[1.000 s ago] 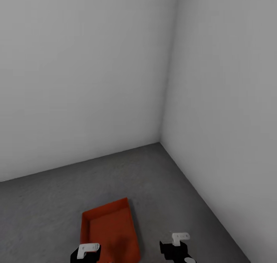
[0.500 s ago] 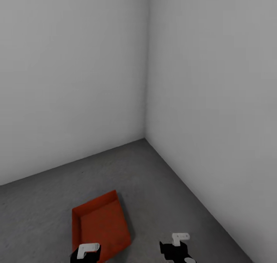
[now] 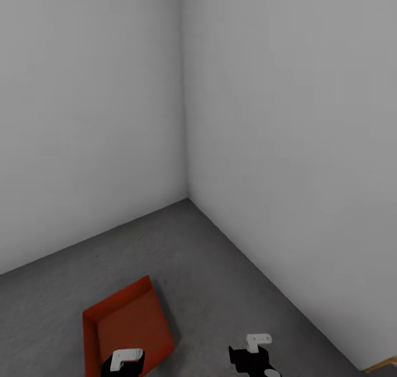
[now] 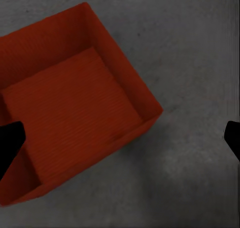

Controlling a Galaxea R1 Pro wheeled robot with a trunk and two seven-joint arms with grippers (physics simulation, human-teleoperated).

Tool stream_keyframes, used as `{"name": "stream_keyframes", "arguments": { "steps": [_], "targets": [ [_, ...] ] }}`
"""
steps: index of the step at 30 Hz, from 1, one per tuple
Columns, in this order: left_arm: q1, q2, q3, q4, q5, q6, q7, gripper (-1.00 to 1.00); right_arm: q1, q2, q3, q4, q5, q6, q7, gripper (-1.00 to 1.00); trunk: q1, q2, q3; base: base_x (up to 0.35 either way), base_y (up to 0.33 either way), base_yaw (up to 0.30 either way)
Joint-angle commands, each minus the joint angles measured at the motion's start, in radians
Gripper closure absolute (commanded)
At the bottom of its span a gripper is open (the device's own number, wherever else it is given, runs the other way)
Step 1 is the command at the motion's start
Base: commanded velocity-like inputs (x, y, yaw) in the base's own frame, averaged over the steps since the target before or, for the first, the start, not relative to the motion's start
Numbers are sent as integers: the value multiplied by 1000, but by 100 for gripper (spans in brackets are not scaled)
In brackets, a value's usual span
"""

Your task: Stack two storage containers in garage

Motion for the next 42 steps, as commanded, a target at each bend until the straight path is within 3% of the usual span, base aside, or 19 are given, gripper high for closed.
{"name": "stream_keyframes", "arguments": {
  "steps": [1, 16, 42],
  "targets": [
    [0, 0, 4, 0, 0, -3, -2, -100, -1, 0, 1, 1, 1, -3, -2, -100, 0, -1, 0, -5, 0, -266],
    [0, -1, 4, 0, 0, -3, -2, -100, -1, -1, 1, 1, 1, -3, -2, -100, 0, -1, 7, -7, 0, -281],
    [0, 0, 4, 0, 0, -3, -2, -100, -1, -1, 1, 0, 1, -3, -2, -100, 0, -1, 19, -165, 0, -299]
  ]
}}
